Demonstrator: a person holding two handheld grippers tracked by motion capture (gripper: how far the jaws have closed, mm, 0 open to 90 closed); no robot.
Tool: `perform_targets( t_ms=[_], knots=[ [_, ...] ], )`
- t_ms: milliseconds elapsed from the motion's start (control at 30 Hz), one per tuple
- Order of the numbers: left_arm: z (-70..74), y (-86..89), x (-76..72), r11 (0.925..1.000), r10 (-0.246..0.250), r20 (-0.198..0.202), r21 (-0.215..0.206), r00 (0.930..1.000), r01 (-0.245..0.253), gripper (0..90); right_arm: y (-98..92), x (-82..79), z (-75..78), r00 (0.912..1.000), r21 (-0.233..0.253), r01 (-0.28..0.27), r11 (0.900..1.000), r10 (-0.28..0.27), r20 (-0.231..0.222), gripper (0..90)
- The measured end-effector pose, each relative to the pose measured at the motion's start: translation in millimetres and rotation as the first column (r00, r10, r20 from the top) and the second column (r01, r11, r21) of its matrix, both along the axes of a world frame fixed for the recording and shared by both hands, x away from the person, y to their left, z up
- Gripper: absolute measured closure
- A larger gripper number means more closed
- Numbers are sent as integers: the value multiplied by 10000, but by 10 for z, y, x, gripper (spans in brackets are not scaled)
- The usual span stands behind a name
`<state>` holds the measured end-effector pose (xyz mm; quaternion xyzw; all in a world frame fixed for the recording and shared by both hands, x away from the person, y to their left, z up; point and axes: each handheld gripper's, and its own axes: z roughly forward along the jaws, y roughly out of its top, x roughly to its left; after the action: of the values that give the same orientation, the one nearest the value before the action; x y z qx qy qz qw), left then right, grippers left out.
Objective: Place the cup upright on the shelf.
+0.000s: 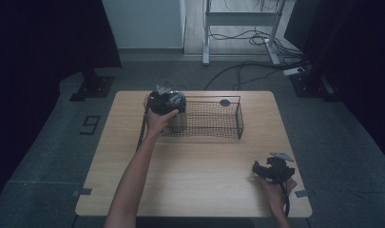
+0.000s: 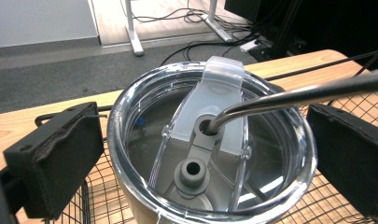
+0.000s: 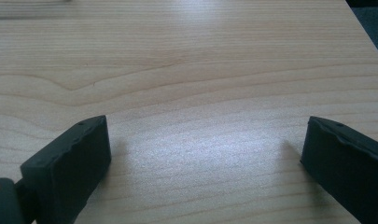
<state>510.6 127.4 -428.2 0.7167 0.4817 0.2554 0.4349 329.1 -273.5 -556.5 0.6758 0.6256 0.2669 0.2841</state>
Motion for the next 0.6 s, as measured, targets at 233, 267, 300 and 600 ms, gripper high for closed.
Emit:
perform_targets(
  t_ms=[233, 267, 300, 600],
  knots=[
    [63, 68, -83, 9993, -32, 17, -373, 10000, 33, 0, 0, 0, 0, 10000, -8, 0, 10000, 0, -2, 11],
    [77, 86, -104, 9992, -59, 40, -388, 10000, 60, 0, 2, 1, -1, 10000, -12, 9, 10000, -9, 14, 11],
    [86, 98, -116, 9990, -79, 44, -430, 10000, 81, 0, 1, 0, 0, 10000, -18, 9, 10000, -9, -2, 11],
    [187, 233, -366, 9935, -580, 235, -968, 9980, 600, 0, 2, -1, -1, 10000, -24, 36, 10000, -36, 15, 11]
  ],
)
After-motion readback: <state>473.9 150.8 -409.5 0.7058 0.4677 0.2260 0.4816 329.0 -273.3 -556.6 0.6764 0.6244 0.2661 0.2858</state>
